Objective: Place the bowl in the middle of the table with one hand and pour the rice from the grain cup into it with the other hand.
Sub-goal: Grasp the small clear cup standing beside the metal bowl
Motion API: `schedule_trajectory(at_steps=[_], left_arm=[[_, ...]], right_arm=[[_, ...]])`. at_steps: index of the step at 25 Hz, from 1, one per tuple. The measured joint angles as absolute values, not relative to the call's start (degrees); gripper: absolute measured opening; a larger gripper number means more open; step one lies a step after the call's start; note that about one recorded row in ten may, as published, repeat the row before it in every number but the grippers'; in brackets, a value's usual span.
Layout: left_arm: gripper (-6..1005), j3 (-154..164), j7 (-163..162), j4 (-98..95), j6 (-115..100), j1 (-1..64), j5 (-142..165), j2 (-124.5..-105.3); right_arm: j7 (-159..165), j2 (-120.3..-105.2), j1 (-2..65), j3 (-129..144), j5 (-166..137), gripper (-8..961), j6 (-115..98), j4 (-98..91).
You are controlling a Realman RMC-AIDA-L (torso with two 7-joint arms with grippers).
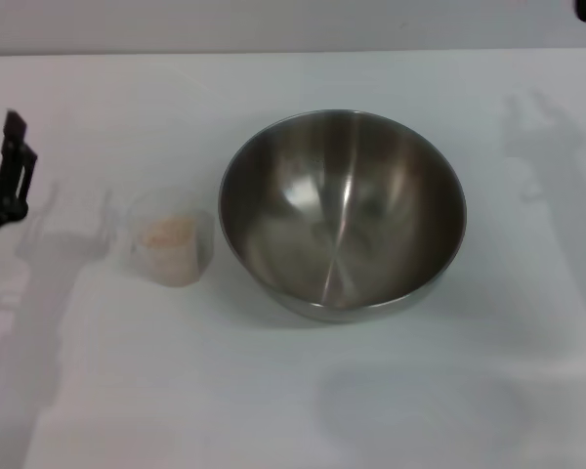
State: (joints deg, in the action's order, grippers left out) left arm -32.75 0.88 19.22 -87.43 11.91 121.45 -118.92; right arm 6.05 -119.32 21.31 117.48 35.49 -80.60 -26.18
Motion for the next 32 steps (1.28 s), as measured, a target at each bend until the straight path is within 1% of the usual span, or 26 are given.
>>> schedule_trajectory(at_steps=[2,7,12,21,32], left_arm=[[667,-29.7,1.2,19.0,-87.7,10.2,121.5,-118.96],[667,-26.4,1.6,18.6,-87.4,8.6,121.5,-119.0],[668,-22.0,1.6,17.3,-85.2,7.9,121.4,-118.98],[667,-19.9,1.7,17.4,-78.8,8.5,121.5,-119.08],[668,-19.8,1.7,17.1,-73.8,11.3,121.4,-119.02]], right_arm=[[7.3,-119.18,21.8,116.5,35.5,346,-82.4,-22.2],[7.1,-118.99,22.6,115.8,35.5,346,-83.3,-18.8],[7.6,-118.62,24.9,114.0,35.5,346,-83.0,-15.1],[7.7,-118.31,25.4,114.0,35.4,347,-83.1,-13.9],[7.8,-118.33,25.1,114.0,35.5,346,-83.2,-13.6]])
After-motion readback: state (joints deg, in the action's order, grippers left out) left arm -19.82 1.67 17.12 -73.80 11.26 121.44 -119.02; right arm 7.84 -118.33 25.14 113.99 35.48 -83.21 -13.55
